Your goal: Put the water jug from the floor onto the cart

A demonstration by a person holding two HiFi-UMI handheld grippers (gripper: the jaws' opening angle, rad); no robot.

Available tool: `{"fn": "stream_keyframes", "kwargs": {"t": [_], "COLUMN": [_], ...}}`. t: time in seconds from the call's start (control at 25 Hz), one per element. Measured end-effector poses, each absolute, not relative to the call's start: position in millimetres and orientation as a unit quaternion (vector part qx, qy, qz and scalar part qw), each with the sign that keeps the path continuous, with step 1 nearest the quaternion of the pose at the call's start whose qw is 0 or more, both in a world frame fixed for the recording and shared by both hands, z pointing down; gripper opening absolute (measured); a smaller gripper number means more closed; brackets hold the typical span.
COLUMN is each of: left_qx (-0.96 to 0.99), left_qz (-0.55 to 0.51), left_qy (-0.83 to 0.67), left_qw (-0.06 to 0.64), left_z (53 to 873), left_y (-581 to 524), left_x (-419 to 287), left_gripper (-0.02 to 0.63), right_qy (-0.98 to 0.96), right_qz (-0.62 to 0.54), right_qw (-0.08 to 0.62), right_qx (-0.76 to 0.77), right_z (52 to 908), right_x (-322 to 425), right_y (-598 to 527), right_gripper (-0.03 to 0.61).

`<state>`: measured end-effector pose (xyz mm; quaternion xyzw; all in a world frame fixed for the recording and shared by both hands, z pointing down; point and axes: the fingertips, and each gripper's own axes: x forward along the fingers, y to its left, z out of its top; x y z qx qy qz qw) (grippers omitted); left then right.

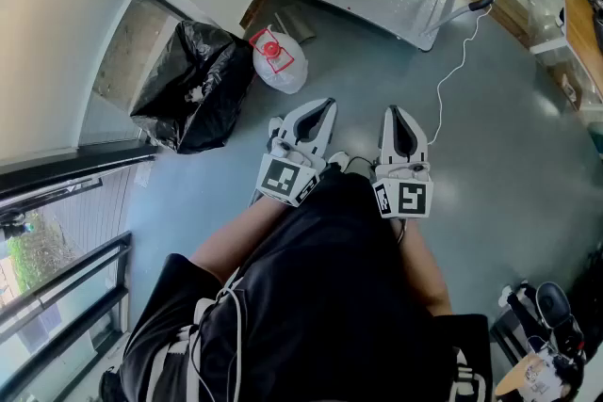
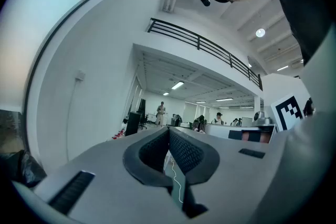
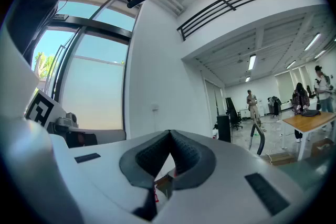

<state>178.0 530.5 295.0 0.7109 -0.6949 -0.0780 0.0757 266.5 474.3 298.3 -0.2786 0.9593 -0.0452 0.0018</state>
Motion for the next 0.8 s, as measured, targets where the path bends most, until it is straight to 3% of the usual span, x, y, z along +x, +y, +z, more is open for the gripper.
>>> {"fn": "stream_keyframes", "kwargs": {"t": [0.8], "left_qx": [0.704], "left_qz": [-0.074], "left_qy": [-0.702], "left_qw": [0.072], "left_z": [298.7], "left_y": [528.4], "left_x": [187.3], "left_gripper": [0.003], "right_qy": [0.955], "right_qz": [-0.072], "right_qw": [0.009], "right_qx": [-0.289], "right_z": [304.5], "right_x": [280.6], "right_y": [462.8], "right_gripper": [0.017]}}
